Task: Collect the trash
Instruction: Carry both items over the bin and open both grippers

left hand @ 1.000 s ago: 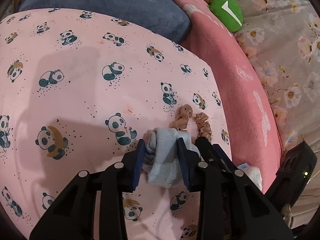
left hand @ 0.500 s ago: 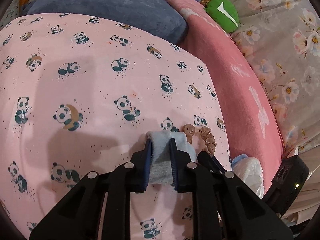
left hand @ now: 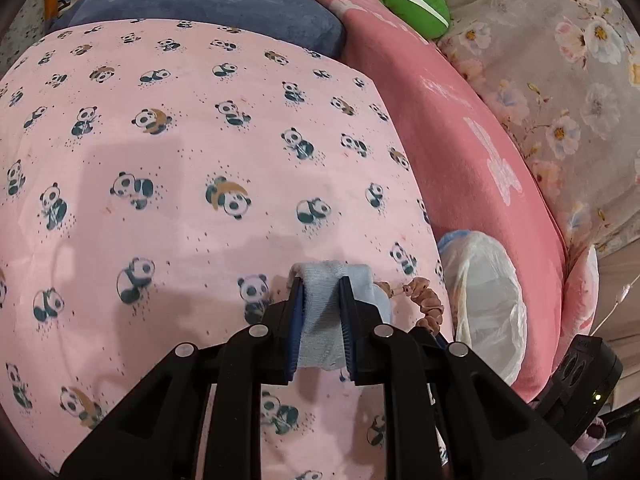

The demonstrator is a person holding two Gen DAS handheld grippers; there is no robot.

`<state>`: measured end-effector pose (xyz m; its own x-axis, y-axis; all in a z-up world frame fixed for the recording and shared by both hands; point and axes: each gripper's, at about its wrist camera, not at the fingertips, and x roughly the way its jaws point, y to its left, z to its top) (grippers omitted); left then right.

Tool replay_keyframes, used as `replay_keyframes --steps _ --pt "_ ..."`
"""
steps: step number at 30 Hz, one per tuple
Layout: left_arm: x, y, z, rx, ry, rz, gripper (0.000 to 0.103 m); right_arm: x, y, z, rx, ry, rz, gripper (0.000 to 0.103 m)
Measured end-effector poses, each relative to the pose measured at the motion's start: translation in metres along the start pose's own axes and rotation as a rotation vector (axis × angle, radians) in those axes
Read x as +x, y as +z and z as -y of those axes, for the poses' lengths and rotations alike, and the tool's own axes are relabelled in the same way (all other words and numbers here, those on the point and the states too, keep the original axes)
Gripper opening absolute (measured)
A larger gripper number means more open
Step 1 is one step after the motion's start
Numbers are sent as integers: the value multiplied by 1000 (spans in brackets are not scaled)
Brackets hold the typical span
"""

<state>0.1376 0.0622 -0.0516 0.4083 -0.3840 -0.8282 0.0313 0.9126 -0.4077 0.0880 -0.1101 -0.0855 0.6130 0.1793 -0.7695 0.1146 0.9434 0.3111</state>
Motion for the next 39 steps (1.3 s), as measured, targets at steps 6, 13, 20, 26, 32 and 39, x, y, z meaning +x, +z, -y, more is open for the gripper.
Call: replay_keyframes --steps 6,13,20,26,32,39 --pt "-11 -36 32 69 -18 -9 17 -39 -25 24 29 -10 35 11" --pt "-14 -63 74 149 -43 -18 17 -77 -36 57 73 -30 97 11" --pt "-7 -81 117 230 -65 -25 17 -101 -40 91 113 -59 154 11" --pt "4 -85 148 277 -84 -27 17 -111 -38 118 146 -79 194 11" --pt "13 -85 178 315 -103 -23 17 -123 -33 150 189 -105 233 11" --pt "26 -84 206 345 -111 -18 17 -131 -28 181 223 -129 265 11"
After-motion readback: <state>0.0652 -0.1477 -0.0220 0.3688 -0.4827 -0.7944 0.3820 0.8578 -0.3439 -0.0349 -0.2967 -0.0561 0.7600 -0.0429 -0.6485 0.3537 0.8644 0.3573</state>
